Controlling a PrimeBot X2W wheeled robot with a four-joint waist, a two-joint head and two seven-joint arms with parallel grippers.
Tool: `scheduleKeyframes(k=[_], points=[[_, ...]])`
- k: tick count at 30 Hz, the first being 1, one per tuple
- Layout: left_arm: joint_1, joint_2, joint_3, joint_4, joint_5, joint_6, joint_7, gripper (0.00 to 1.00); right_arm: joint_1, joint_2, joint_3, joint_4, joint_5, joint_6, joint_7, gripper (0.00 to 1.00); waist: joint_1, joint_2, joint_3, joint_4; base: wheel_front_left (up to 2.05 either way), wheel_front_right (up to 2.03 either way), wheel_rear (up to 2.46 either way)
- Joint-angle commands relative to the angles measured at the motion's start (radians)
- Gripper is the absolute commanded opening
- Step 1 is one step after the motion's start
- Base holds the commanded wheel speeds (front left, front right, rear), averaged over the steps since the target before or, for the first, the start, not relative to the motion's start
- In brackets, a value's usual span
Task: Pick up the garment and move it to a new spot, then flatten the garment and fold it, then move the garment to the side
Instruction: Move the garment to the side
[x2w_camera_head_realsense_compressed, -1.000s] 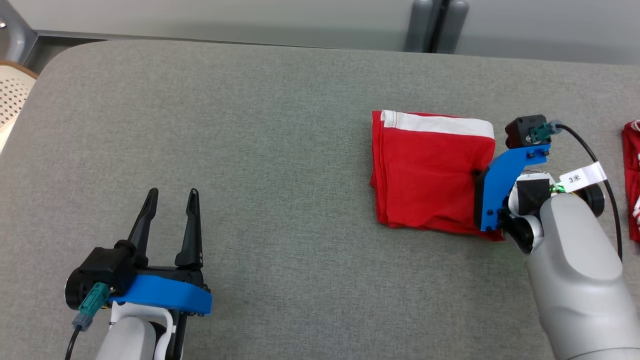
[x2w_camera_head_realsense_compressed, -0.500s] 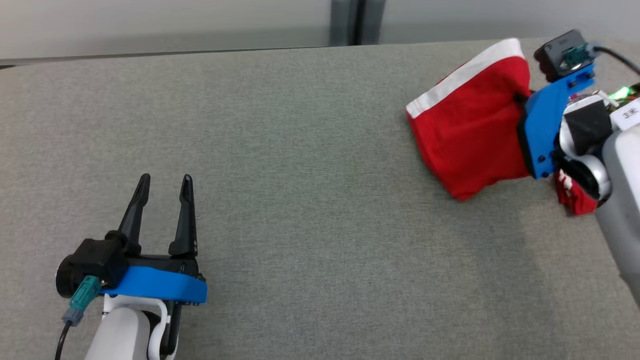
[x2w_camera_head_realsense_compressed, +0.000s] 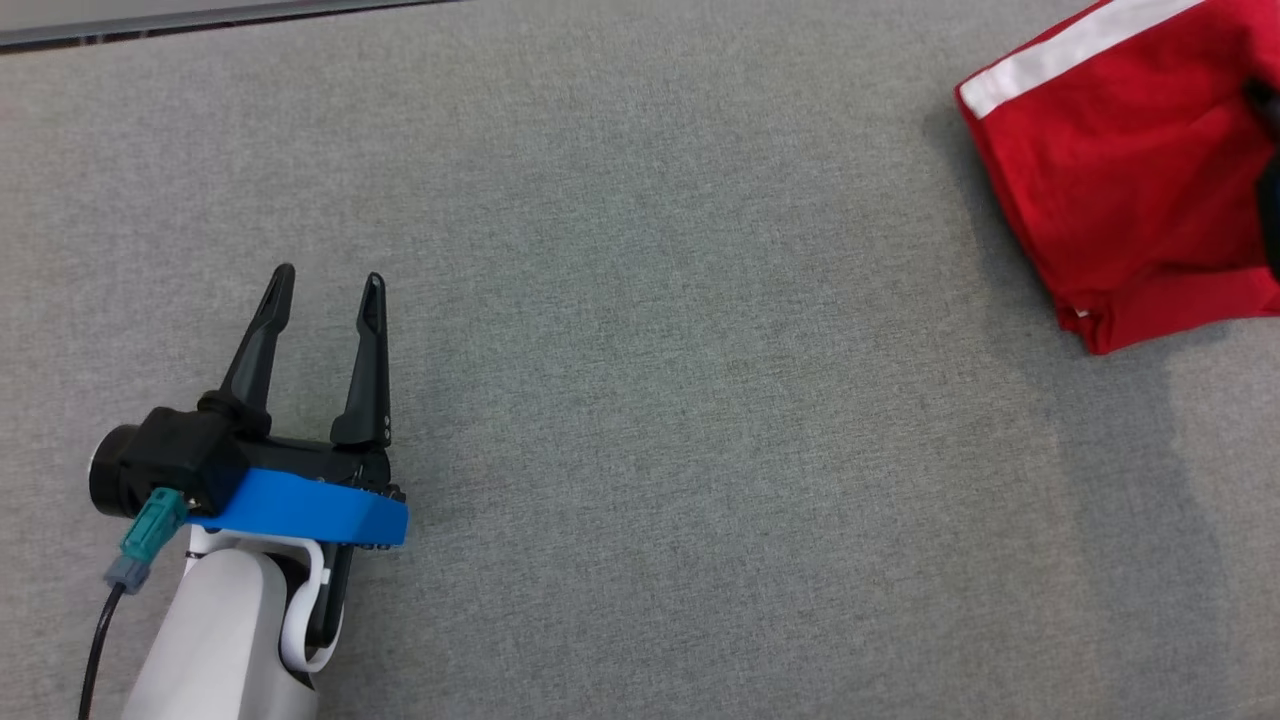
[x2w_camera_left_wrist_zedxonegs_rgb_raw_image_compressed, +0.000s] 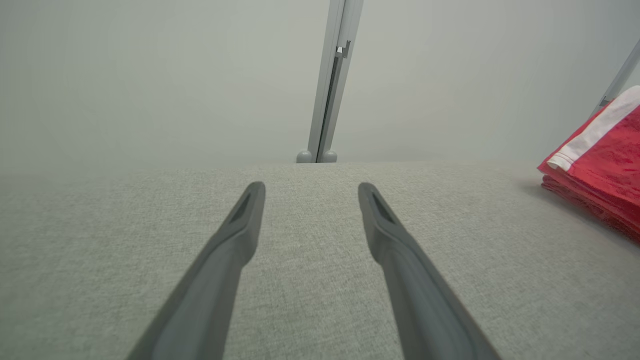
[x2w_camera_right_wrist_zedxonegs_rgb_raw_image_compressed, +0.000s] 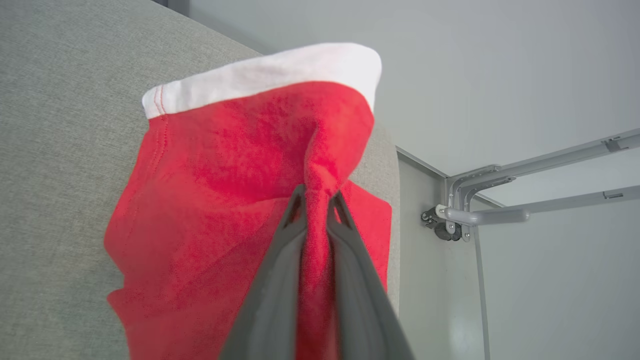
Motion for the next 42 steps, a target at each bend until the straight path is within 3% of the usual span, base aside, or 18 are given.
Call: scheduleKeyframes(k=[1, 7, 13, 14, 15, 16, 24, 29, 42], points=[[-0.021, 0.007, 0.000, -0.005, -0.005, -0.001, -0.004, 1.00, -0.009, -0.012, -0.003, 0.003, -0.013, 0.000, -0.019, 0.00, -0.0001, -0.0001, 0.020, -0.011, 0.00, 0.00, 0.00], [-0.043, 0.033, -0.018, -0.008, -0.007, -0.001, -0.004, 1.00, 0.003, -0.079, -0.020, 0.096, -0.063, 0.000, -0.138, 0.00, -0.0001, -0.0001, 0.065, -0.012, 0.00, 0.00, 0.00], [-0.062, 0.049, -0.027, -0.014, -0.011, -0.001, -0.002, 1.00, -0.012, -0.084, -0.045, 0.177, -0.161, 0.000, -0.243, 0.03, -0.0001, -0.0001, 0.104, 0.002, 0.00, 0.00, 0.00], [-0.063, 0.051, -0.027, -0.014, -0.013, -0.001, -0.002, 1.00, -0.012, -0.073, -0.053, 0.190, -0.174, 0.000, -0.254, 0.19, -0.0001, -0.0001, 0.108, 0.004, 0.00, 0.00, 0.00], [-0.063, 0.054, -0.028, -0.014, -0.015, -0.001, -0.002, 1.00, -0.011, -0.063, -0.062, 0.201, -0.188, 0.000, -0.266, 0.50, -0.0001, -0.0001, 0.110, 0.006, 0.00, 0.00, 0.00], [-0.064, 0.055, -0.028, -0.012, -0.016, -0.001, -0.002, 1.00, -0.012, -0.056, -0.076, 0.212, -0.202, 0.000, -0.279, 1.00, -0.0001, -0.0001, 0.111, 0.007, 0.00, 0.00, 0.00], [-0.057, 0.038, -0.038, 0.010, -0.020, 0.003, -0.003, 1.00, 0.019, 0.013, -0.186, 0.300, -0.273, 0.000, -0.375, 1.00, -0.0001, -0.0001, 0.055, 0.026, 0.00, 0.00, 0.00], [-0.019, 0.014, -0.047, 0.030, -0.023, 0.003, -0.004, 1.00, 0.091, 0.083, -0.252, 0.287, -0.284, 0.000, -0.417, 1.00, -0.0001, -0.0001, -0.034, 0.051, 0.00, 0.00, 0.00], [0.131, -0.030, 0.003, 0.054, -0.031, 0.010, -0.004, 1.00, 0.461, 0.352, -0.396, -0.008, -0.202, 0.000, -0.537, 1.00, -0.0001, -0.0001, -0.251, 0.126, 0.00, 0.00, 0.00]])
